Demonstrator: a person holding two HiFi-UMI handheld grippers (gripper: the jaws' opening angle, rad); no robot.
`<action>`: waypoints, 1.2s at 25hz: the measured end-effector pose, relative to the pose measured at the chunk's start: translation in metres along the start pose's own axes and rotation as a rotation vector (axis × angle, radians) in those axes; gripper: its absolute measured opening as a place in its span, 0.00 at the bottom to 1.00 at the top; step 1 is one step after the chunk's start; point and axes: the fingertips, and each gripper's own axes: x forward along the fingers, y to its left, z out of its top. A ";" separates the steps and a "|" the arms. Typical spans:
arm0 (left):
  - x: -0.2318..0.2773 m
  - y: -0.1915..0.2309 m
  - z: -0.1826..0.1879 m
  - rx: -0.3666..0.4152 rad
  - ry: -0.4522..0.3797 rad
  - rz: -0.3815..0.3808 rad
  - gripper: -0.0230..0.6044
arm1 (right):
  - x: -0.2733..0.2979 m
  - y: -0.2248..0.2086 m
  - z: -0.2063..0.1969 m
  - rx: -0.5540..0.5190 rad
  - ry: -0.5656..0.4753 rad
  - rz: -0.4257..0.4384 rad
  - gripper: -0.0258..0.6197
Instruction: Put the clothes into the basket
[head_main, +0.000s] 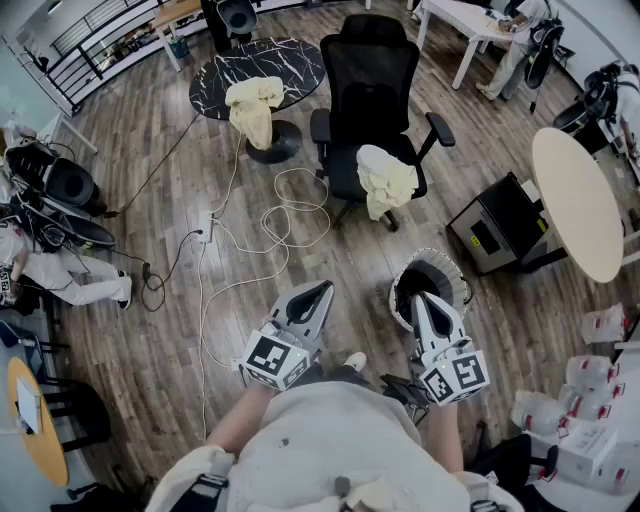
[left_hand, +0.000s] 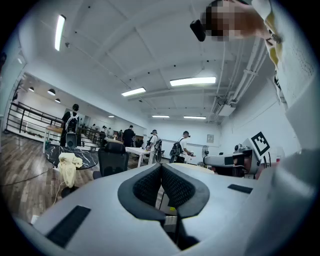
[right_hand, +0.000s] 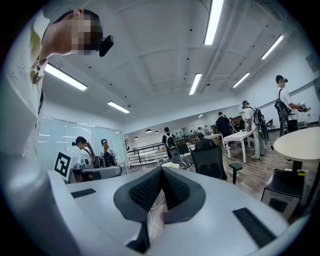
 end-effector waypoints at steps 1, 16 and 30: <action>-0.010 0.004 0.000 -0.028 -0.001 0.000 0.07 | 0.000 0.008 0.001 0.018 -0.015 -0.003 0.05; -0.080 0.029 0.010 0.008 -0.009 0.023 0.07 | -0.002 0.070 0.003 0.041 -0.063 -0.023 0.05; -0.117 0.069 0.012 0.026 -0.026 -0.044 0.07 | 0.012 0.121 -0.012 -0.012 -0.075 -0.144 0.05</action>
